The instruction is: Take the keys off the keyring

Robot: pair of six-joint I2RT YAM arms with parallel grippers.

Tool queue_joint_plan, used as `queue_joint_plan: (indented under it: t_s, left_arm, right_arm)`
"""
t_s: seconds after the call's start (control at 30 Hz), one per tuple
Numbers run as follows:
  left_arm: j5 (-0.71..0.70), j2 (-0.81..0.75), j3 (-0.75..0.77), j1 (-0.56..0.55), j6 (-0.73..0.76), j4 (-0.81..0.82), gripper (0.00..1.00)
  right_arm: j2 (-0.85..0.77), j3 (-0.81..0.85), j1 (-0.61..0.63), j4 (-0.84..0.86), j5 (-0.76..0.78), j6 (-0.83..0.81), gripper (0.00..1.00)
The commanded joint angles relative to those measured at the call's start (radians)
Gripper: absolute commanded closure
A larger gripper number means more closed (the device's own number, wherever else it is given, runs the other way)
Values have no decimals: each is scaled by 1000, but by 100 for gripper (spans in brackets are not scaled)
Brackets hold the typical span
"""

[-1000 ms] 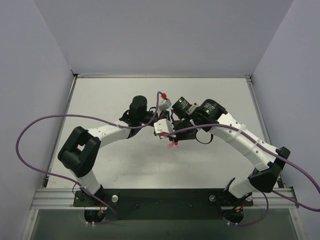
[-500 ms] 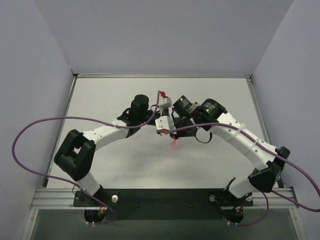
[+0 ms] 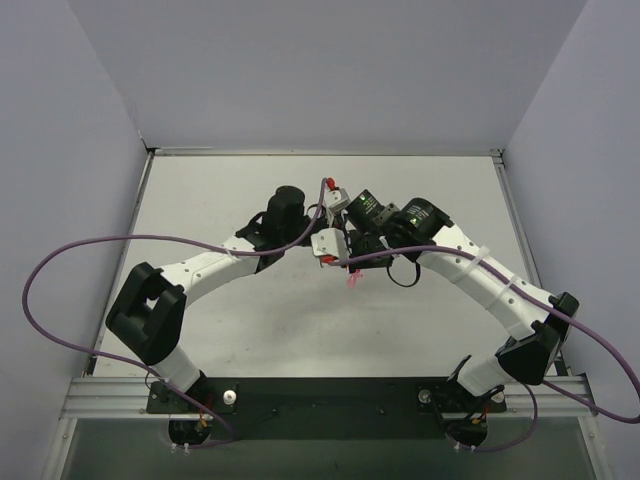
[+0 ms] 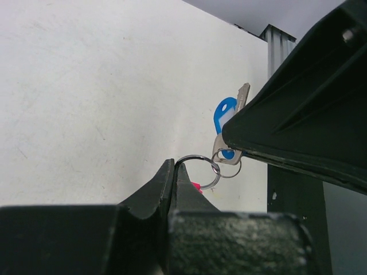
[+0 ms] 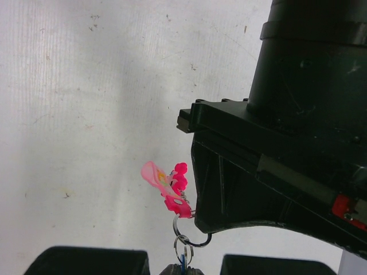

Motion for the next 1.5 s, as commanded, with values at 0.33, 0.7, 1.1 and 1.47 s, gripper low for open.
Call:
queue_joint_plan:
  t_s: [0.33, 0.7, 1.1, 1.47]
  left_arm:
    - [-353, 40, 93, -9, 56, -239, 100]
    - [-450, 101, 159, -9, 33, -332, 100]
    - [-508, 147, 214, -6, 21, -408, 100]
    - [-436, 199, 242, 29, -22, -441, 100]
  right_arm:
    - [-52, -42, 71, -40, 132, -46, 100]
    - [-29, -53, 165, -36, 240, -53, 100]
    - [-18, -128, 217, -13, 292, -63, 100]
    - [7, -153, 283, 9, 334, -70, 100]
